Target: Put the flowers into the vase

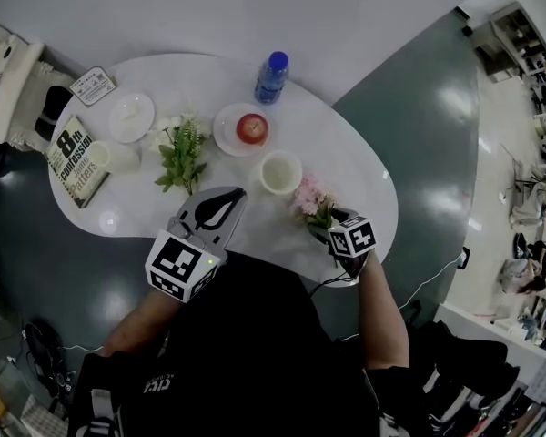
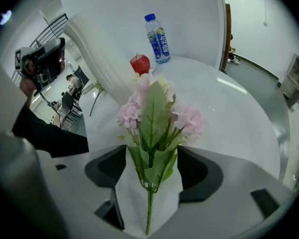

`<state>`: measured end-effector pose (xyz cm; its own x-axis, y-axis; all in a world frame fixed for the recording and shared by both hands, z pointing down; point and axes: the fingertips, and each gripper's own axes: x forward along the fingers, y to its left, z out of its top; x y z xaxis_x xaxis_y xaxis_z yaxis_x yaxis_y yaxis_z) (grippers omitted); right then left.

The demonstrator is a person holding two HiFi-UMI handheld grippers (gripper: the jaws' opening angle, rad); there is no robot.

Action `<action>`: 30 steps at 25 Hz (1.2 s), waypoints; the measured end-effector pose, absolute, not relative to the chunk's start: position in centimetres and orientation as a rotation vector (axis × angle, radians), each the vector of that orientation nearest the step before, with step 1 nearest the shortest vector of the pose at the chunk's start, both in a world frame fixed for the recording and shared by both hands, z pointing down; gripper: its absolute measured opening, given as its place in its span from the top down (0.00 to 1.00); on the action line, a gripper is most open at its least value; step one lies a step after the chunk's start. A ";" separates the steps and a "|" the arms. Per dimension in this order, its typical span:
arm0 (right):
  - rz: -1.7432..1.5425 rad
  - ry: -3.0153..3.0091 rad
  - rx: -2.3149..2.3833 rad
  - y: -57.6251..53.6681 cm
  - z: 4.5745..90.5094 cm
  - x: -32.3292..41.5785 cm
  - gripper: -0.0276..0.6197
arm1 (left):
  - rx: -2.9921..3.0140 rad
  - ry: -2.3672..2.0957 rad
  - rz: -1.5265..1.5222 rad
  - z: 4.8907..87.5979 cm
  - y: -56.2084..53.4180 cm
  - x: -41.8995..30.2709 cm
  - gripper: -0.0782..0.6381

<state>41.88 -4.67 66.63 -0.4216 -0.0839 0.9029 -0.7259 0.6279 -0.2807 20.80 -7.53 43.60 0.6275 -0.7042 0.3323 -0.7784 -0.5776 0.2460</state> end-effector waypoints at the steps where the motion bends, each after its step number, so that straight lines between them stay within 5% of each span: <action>1: 0.833 -1.883 0.640 -4.7 66.8 41.8 0.44 | 2.484 -1.182 0.279 43.7 -7.5 20.8 0.87; 13: 0.839 -1.805 0.583 -5.1 68.6 41.7 0.55 | 2.461 -1.198 0.273 43.9 -7.5 20.7 0.87; 21: 0.860 -1.784 0.563 -5.5 68.9 41.2 0.74 | 2.444 -1.213 0.257 44.1 -7.4 19.9 0.87; 30: 0.909 -1.897 0.658 -7.3 65.7 40.8 0.79 | 2.457 -1.186 0.248 43.8 -7.2 19.8 0.87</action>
